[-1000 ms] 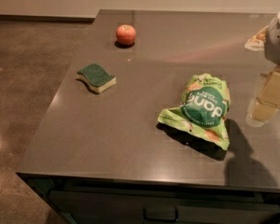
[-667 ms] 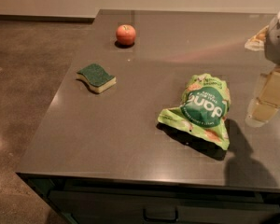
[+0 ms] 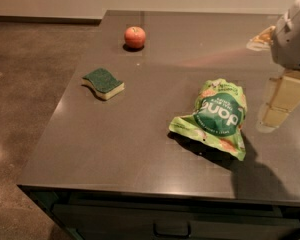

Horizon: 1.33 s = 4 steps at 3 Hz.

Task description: Pick green rice chip bag

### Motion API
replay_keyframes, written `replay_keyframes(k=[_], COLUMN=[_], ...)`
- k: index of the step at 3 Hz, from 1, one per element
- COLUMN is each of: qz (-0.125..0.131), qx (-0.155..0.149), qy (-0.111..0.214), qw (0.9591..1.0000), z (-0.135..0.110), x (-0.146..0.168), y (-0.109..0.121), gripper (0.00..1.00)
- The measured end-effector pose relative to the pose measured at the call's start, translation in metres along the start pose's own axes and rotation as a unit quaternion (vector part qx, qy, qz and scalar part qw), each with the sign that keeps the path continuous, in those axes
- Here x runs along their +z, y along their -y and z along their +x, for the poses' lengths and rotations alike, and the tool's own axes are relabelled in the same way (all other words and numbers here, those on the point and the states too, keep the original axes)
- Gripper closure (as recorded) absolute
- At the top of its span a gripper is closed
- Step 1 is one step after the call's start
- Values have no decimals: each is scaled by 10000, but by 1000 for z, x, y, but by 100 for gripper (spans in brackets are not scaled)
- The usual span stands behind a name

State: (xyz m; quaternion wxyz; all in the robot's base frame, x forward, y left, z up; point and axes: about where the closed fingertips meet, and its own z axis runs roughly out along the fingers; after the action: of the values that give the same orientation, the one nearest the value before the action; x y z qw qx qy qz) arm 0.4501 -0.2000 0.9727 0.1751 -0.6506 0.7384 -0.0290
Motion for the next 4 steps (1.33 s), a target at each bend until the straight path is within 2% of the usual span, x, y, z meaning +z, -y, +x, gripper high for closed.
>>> replay_keyframes(k=[1, 2, 3, 4], qz=[35, -34, -190, -400], qx=[-712, -1557, -2480, -3138], qy=[231, 291, 131, -85], qw=[9972, 9874, 9685, 9486], z=[-13, -21, -24, -21], x=[19, 43, 66, 84], y=[17, 26, 26, 22], gripper=[0, 0, 0, 0])
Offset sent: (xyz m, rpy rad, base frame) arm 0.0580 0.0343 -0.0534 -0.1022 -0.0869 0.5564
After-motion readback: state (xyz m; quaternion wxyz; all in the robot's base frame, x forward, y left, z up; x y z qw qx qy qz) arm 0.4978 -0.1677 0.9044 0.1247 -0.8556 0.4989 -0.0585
